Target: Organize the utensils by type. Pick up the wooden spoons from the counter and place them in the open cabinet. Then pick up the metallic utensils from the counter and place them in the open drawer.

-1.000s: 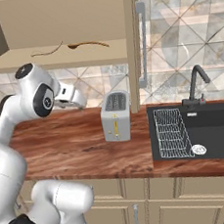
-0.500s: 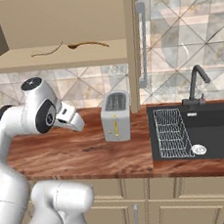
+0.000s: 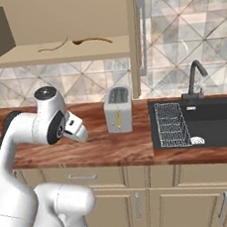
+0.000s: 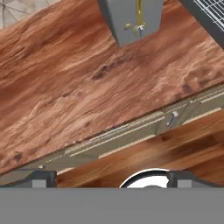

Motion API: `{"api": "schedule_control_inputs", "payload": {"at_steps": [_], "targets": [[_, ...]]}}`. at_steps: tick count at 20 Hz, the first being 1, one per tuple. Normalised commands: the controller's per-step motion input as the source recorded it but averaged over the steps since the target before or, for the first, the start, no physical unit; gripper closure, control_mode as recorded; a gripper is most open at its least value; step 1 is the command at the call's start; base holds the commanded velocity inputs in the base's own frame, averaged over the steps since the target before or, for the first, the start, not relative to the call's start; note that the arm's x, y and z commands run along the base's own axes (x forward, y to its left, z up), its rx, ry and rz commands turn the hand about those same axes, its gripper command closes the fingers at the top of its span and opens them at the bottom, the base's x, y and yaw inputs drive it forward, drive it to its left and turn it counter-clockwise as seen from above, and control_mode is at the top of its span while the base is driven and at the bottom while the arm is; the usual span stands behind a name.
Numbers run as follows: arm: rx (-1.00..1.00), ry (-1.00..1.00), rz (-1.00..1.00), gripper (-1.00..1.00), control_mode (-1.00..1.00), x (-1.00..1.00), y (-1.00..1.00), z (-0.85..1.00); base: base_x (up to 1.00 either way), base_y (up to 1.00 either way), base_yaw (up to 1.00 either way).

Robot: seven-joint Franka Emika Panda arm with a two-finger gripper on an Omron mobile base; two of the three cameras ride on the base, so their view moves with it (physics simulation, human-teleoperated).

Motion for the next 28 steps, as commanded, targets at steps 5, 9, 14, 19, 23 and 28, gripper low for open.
{"api": "schedule_control_inputs", "payload": {"at_steps": [5,9,14,19,23,28], "targets": [[0.0,0.0,0.0,-1.0,1.0,0.0,0.0,0.0,-0.98,-0.28,-0.09],[0.0,0.0,0.0,-1.0,1.0,0.0,0.0,0.0,-0.5,-0.13,-0.75],[0.0,0.0,0.0,-1.0,1.0,0.0,0.0,0.0,-0.09,0.01,-1.0],[0.0,0.0,0.0,-1.0,1.0,0.0,0.0,0.0,0.0,0.04,-1.0],[0.0,0.0,0.0,-1.0,1.0,0.0,0.0,0.0,0.0,0.05,-1.0],[0.0,0.0,0.0,-1.0,1.0,0.0,0.0,0.0,0.0,0.04,-1.0]]}}
